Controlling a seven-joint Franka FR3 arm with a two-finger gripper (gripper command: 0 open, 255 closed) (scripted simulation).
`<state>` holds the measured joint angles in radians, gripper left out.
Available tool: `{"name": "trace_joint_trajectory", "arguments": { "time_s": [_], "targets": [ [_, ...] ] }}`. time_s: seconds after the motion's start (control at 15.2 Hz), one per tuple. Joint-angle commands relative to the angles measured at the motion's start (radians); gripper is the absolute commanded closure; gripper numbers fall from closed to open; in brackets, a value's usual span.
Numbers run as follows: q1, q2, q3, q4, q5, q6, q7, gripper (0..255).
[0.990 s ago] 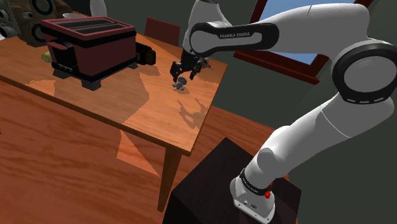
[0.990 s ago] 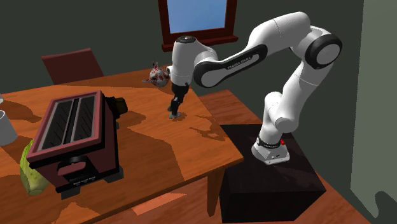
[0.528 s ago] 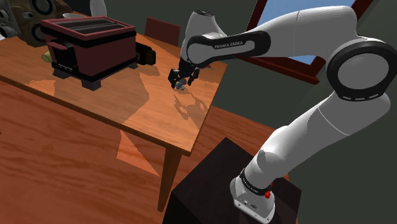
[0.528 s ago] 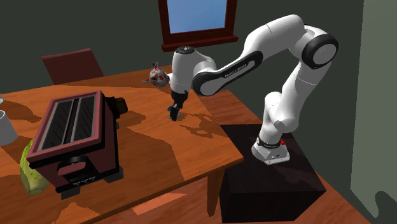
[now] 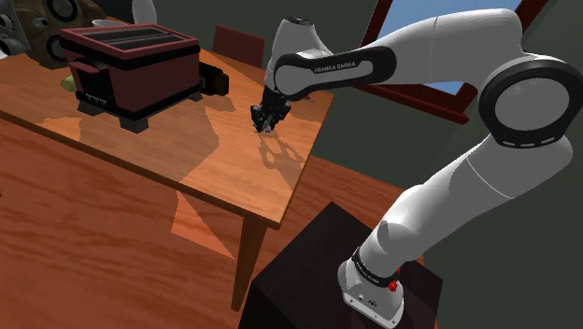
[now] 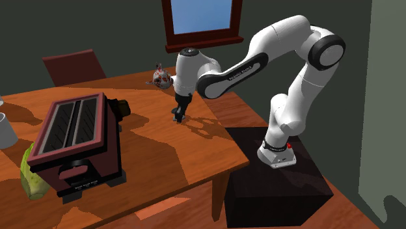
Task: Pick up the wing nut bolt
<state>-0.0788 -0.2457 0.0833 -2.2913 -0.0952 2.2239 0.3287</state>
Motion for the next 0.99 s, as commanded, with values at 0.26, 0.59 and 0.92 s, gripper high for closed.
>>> {"name": "trace_joint_trajectory", "arguments": {
  "time_s": [0.26,0.59,0.92],
  "targets": [
    [0.001,-0.006,0.000,0.021,0.002,-0.027,-0.002,255],
    [0.002,-0.023,-0.001,0.073,0.008,-0.095,-0.010,255],
    [0.003,-0.034,-0.002,0.130,0.012,-0.163,-0.018,255]
  ]
}}
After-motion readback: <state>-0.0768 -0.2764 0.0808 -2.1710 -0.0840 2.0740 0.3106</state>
